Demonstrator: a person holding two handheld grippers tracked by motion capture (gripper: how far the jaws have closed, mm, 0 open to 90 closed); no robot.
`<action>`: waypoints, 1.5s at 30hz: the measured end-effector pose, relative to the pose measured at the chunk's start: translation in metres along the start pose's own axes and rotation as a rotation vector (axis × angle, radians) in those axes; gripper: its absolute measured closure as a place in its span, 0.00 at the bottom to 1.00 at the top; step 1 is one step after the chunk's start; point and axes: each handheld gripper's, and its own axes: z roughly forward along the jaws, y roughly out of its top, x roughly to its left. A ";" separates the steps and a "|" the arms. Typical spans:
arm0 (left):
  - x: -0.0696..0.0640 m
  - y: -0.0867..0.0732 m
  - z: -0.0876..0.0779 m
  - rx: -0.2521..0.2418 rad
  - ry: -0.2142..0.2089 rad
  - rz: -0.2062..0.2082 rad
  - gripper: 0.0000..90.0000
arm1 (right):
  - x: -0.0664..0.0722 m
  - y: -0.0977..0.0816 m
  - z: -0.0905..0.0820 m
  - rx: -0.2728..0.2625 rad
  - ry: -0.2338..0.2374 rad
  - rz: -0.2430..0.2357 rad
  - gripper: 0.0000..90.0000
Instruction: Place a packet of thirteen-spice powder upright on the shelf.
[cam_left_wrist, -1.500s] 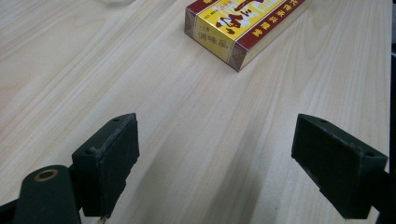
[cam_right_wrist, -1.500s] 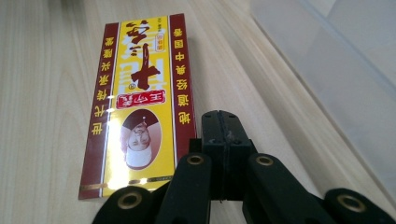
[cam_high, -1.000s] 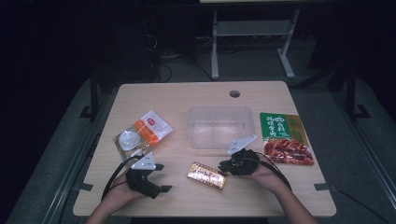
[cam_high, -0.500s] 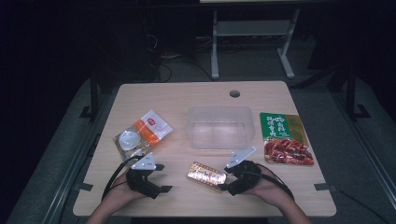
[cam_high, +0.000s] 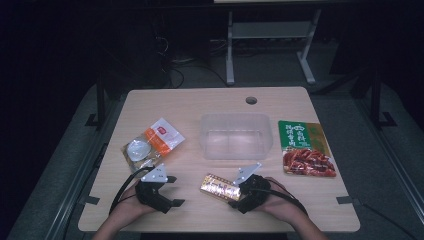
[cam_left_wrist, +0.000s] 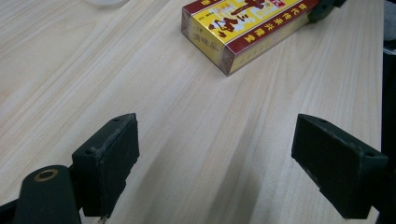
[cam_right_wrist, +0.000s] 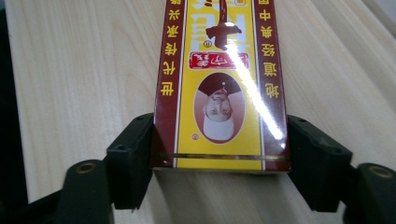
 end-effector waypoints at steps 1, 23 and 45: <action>0.000 0.000 0.000 0.000 0.000 0.000 0.16 | -0.001 0.000 0.000 -0.001 -0.005 -0.013 0.34; -0.003 0.005 0.002 0.019 -0.026 0.033 0.18 | -0.007 -0.003 -0.003 -0.004 0.039 -0.065 0.36; 0.007 0.047 0.017 -0.001 -0.128 0.140 0.18 | -0.026 -0.008 -0.023 -0.053 0.096 -0.144 0.36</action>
